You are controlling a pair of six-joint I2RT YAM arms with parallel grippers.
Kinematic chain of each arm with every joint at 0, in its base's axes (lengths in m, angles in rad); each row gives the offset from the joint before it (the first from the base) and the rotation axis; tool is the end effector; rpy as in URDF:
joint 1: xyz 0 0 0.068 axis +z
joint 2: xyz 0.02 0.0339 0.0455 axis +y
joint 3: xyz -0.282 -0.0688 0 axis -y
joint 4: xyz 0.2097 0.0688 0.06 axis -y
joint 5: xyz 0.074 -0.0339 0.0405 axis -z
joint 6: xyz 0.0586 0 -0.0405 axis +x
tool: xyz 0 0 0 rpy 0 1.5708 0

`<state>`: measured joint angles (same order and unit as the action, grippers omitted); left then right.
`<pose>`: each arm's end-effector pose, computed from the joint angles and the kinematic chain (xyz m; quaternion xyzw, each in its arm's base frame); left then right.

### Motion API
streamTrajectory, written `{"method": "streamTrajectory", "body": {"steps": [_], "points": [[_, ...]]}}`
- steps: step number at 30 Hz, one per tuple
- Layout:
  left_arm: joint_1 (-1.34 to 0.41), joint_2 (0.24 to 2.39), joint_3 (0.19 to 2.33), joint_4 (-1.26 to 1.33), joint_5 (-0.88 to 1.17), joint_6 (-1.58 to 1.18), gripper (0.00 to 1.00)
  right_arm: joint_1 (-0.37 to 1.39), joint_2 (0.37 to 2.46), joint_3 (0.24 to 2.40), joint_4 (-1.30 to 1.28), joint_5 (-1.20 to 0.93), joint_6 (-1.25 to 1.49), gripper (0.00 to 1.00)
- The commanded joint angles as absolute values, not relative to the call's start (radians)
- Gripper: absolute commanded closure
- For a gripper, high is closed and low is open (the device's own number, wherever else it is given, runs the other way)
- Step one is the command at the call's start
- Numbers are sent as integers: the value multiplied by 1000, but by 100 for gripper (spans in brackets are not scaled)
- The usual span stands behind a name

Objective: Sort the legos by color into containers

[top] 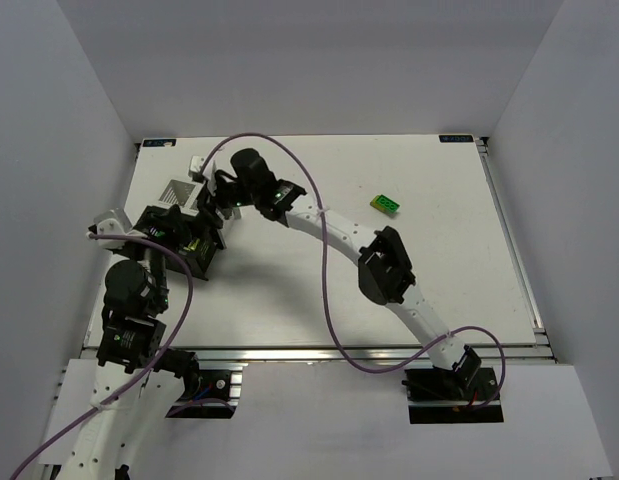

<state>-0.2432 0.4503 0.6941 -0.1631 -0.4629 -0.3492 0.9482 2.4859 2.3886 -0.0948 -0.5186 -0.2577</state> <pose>0.0851 0.0059 0.3553 -0.2033 0.6501 -0.0601 0.7297 0.3150 0.4886 0.3009 -0.5573 0.5219 0.3942 0.5115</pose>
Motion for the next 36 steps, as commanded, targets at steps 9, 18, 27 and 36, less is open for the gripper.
{"method": "streamTrajectory", "body": {"steps": [9, 18, 27, 36], "points": [[-244, 485, 693, -150, -193, -341, 2, 472, 2034, 1848, -281, -413, -306, 13], [-245, 499, 692, -144, -140, -345, 2, 195, 2083, 1825, -437, -338, -495, 10], [-245, 511, 690, -143, -135, -339, 2, 172, 2166, 1868, -518, -275, -525, 11], [-250, 511, 689, -143, -132, -337, 2, 172, 2181, 1852, -626, -333, -594, 14]]}}
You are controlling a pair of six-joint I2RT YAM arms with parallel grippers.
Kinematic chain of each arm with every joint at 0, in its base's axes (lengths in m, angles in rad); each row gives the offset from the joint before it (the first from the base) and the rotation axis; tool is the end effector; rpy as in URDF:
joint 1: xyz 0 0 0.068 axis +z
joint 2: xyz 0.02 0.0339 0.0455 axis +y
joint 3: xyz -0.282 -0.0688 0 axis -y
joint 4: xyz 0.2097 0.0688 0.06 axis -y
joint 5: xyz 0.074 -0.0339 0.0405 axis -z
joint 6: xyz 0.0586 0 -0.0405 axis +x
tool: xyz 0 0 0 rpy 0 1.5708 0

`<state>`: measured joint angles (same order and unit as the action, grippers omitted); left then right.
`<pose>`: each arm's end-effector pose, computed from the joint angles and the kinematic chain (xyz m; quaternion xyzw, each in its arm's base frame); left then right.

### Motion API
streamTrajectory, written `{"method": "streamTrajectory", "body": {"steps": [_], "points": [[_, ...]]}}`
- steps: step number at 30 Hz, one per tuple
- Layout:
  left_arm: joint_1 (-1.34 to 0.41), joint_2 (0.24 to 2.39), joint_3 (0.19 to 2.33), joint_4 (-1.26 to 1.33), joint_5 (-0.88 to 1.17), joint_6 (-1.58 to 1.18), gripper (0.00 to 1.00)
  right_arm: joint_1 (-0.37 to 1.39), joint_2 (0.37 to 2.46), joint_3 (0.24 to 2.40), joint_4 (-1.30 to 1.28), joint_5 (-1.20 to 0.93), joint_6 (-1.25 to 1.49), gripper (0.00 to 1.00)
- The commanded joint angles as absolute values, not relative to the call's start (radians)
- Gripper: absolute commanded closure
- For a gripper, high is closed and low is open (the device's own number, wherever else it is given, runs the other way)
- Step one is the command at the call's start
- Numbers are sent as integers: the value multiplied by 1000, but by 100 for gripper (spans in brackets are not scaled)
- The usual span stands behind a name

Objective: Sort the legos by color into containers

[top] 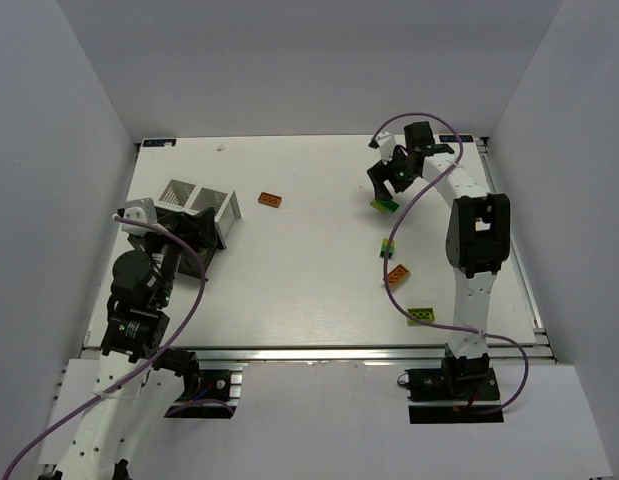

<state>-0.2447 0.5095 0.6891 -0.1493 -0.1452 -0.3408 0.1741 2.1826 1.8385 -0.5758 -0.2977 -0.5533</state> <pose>0.1004 -0.0163 0.3515 -0.0854 0.6912 -0.1582 0.7000 0.4682 0.0998 0.2267 -0.3776 0.8589 0.0784 0.3370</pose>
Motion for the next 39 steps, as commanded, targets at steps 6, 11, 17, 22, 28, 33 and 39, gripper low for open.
{"method": "streamTrajectory", "body": {"steps": [6, 11, 17, 22, 28, 33, 39], "points": [[-250, 508, 690, -143, -133, -336, 2, 172, 2175, 1815, -637, -319, -614, 17], [-253, 502, 689, -143, -137, -334, 2, 172, 2174, 1778, -627, -295, -627, 18], [-253, 505, 689, -141, -138, -333, 2, 173, 2177, 1747, -612, -276, -638, 20], [-255, 505, 687, -143, -140, -333, 2, 173, 2175, 1736, -611, -265, -653, 25], [-256, 505, 687, -143, -138, -333, 2, 172, 2180, 1723, -620, -252, -669, 31], [-258, 505, 687, -141, -138, -331, 2, 172, 2178, 1715, -620, -255, -676, 34], [-258, 508, 686, -137, -137, -330, 2, 173, 2163, 1695, -594, -265, -681, 45]]}}
